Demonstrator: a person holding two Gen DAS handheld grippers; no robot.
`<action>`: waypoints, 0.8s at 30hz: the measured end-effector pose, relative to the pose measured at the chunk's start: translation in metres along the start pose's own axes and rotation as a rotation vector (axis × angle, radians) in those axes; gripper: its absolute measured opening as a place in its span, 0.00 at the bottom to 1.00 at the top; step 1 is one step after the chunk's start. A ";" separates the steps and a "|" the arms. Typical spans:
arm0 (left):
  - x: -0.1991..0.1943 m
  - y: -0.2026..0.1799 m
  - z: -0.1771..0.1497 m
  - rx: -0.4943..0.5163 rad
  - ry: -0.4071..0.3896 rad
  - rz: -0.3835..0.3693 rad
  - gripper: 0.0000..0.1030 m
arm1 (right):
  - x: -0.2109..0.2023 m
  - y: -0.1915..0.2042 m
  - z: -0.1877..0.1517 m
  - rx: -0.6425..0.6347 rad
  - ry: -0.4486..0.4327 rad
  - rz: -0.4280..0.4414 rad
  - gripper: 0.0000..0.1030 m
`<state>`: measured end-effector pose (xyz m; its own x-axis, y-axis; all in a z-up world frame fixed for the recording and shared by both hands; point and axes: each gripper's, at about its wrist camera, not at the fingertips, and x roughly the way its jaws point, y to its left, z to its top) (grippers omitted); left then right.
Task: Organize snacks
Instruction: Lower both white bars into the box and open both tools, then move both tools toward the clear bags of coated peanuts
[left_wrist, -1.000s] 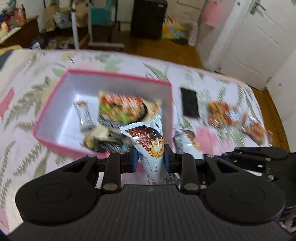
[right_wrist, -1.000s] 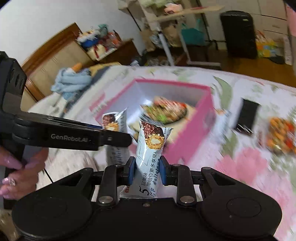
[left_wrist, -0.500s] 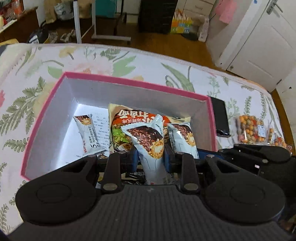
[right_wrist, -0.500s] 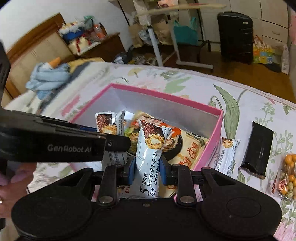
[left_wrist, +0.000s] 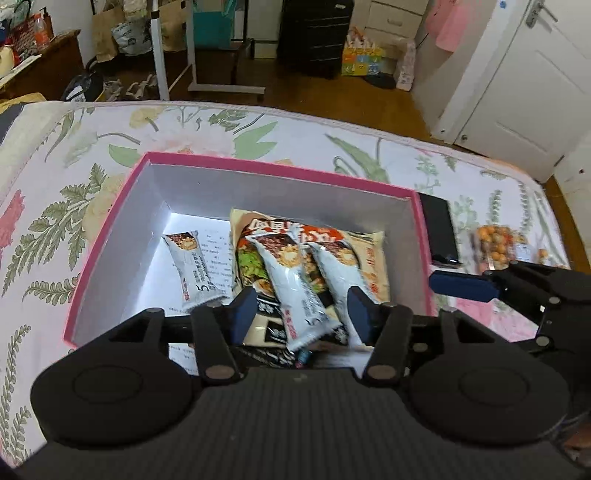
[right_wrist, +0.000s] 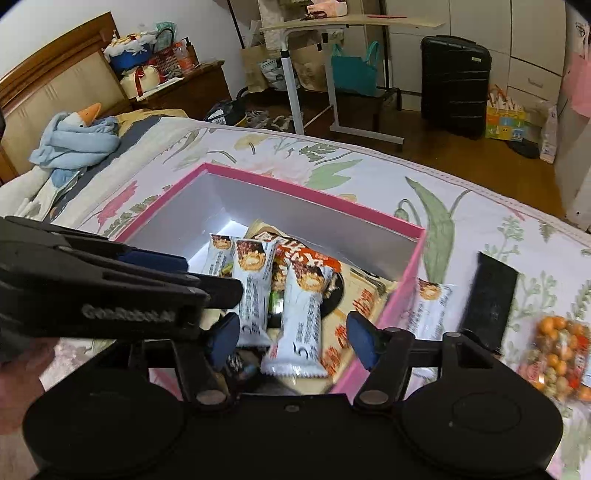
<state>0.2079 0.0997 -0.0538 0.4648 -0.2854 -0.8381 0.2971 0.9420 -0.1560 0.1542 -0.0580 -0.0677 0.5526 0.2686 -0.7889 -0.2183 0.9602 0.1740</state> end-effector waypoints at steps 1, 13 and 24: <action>-0.007 -0.002 -0.001 0.007 -0.008 -0.001 0.56 | -0.008 0.001 -0.002 -0.008 -0.001 -0.008 0.73; -0.051 -0.047 -0.014 0.098 -0.030 -0.021 0.73 | -0.082 -0.028 -0.021 0.031 -0.053 -0.107 0.81; -0.070 -0.121 -0.018 0.292 -0.108 -0.088 0.90 | -0.161 -0.091 -0.080 0.061 -0.174 -0.202 0.86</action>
<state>0.1239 0.0088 0.0142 0.5080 -0.3953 -0.7653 0.5597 0.8269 -0.0556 0.0211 -0.1941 -0.0036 0.7108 0.0752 -0.6993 -0.0440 0.9971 0.0625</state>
